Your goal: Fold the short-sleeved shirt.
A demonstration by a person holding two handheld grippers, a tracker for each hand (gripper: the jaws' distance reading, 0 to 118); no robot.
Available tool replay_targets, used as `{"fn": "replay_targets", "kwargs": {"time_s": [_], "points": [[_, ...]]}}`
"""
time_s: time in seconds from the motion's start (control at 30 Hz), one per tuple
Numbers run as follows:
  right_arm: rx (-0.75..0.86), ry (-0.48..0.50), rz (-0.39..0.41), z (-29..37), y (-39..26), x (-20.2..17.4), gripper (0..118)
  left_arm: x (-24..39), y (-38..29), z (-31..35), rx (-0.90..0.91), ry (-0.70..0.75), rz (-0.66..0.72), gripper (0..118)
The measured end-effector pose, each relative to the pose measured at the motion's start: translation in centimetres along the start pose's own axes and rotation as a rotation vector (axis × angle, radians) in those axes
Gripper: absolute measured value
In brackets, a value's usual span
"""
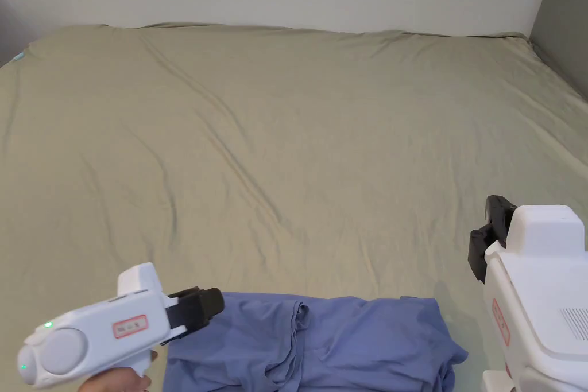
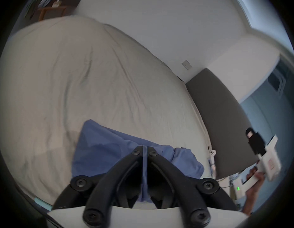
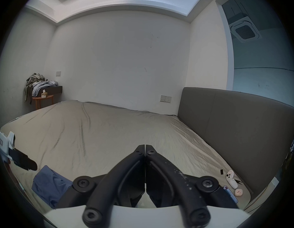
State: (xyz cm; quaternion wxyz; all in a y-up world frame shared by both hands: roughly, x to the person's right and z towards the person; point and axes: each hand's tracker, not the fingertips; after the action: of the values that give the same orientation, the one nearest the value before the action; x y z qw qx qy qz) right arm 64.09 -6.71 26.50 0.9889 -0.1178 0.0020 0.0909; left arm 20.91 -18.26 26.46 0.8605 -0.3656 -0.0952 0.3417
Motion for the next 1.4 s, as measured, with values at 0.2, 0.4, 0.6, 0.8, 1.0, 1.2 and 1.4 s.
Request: {"fn": "replay_targets", "kwargs": {"time_s": [0.2,0.4,0.6,0.8,1.0,1.2,1.4], "points": [[-0.012,0.016,0.013,-0.5,-0.2,-1.3,2,-5.7,1.3,-0.4,-0.141,0.069,0.045,112],[-0.041,0.023,0.028,-1.1,-0.8,-2.1,2,-9.2,0.0,-2.7,-0.183,0.068,0.062,111],[-0.060,0.023,0.050,-1.4,-1.0,-2.2,2,-9.5,-0.8,-4.8,-0.172,0.045,0.046,38],[-0.061,0.020,0.041,-1.6,-0.8,-2.0,2,-7.8,-1.3,-5.3,-0.174,0.082,-0.044,11],[-0.043,0.026,0.033,-1.6,-0.3,-1.8,2,-6.3,0.2,-1.0,-0.103,0.098,-0.083,8],[-0.026,0.052,0.020,-1.5,-0.1,-1.8,2,-6.5,2.5,5.4,-0.009,0.276,-0.111,7],[-0.019,0.072,0.005,-1.3,-0.2,-1.7,2,0.0,2.6,6.5,0.021,0.316,-0.170,7]]}}
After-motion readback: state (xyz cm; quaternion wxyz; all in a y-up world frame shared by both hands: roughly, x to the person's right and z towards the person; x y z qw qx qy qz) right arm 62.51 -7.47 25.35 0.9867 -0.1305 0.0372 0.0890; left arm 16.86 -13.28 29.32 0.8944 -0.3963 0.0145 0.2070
